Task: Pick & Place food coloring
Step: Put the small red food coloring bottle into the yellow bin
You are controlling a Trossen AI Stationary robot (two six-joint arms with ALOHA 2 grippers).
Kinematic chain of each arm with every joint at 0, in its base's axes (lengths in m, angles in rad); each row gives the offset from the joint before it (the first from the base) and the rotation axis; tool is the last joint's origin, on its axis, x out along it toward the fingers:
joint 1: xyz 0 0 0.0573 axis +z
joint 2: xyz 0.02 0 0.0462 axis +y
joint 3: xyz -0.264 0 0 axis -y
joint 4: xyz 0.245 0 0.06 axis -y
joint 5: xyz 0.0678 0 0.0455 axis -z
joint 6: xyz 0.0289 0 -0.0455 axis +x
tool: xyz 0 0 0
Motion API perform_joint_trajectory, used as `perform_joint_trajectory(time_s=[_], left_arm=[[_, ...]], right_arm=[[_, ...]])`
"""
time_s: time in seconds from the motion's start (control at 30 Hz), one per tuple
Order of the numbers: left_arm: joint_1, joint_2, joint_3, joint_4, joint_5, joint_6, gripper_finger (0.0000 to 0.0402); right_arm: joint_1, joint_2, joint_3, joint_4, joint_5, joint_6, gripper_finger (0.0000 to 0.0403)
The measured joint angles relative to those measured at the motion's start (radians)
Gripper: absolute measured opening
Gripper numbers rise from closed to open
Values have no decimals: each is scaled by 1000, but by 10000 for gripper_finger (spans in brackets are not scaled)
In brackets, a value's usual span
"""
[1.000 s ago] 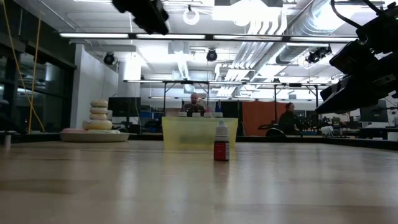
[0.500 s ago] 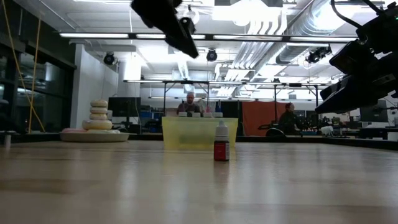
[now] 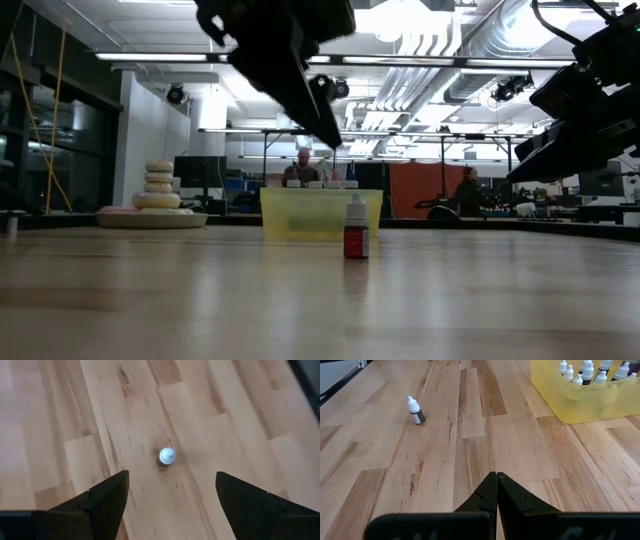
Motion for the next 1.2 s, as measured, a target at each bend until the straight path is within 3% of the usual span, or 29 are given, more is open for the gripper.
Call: perform_joint_trajectory(time_s=[0.7, 1.2], left_arm=[[-1, 130, -3, 105, 27, -50, 292], [-15, 195, -2, 180, -15, -61, 292]], right_arm=[[0, 0, 0, 2, 0, 0, 0], [0, 0, 0, 2, 0, 0, 0]])
